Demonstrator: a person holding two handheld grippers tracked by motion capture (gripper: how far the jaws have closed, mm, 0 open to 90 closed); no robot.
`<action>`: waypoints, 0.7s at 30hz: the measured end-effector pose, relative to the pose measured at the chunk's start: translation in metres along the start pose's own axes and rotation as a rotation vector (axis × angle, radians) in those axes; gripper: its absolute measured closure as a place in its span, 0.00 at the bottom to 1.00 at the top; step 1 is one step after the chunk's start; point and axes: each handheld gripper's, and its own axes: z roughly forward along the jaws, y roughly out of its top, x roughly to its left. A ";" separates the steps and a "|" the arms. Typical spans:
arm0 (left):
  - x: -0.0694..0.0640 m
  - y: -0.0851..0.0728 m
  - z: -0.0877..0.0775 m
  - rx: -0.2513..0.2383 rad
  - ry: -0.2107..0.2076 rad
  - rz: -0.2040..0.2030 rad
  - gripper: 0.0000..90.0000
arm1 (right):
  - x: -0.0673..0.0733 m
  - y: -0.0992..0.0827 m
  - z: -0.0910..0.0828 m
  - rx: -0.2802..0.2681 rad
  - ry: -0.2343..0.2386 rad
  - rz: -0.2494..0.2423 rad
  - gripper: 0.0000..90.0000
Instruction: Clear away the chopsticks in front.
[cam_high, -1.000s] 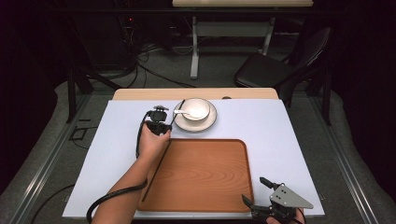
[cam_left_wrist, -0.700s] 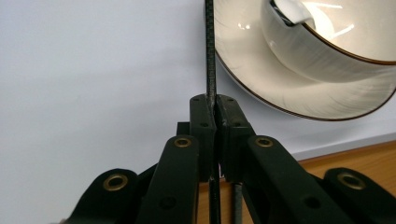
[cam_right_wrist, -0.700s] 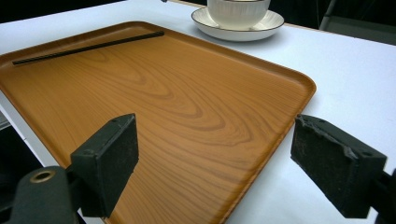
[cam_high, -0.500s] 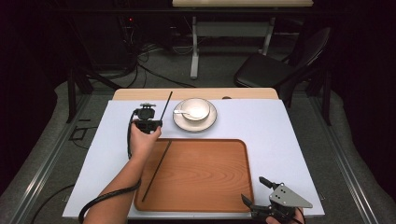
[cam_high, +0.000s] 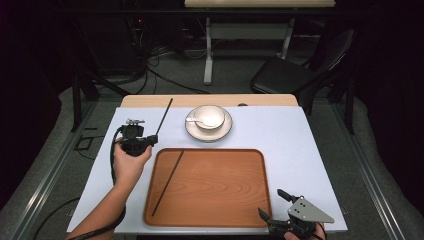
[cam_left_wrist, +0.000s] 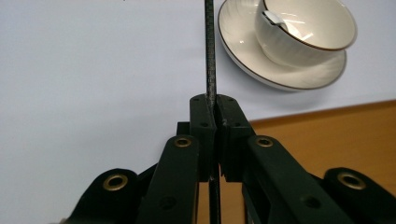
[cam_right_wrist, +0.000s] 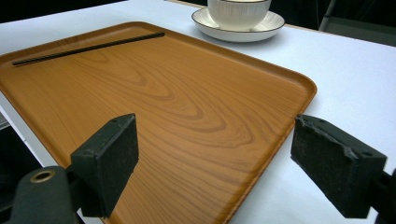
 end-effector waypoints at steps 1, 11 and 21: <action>0.001 -0.003 -0.006 -0.001 -0.007 0.002 0.96 | 0.000 0.000 0.000 0.000 0.000 0.000 0.16; 0.002 -0.038 -0.048 -0.018 -0.068 0.007 0.95 | 0.001 0.000 0.000 -0.003 -0.003 -0.003 0.16; -0.005 -0.082 -0.067 -0.031 -0.107 0.002 0.95 | 0.001 0.000 0.000 -0.002 -0.006 -0.004 0.16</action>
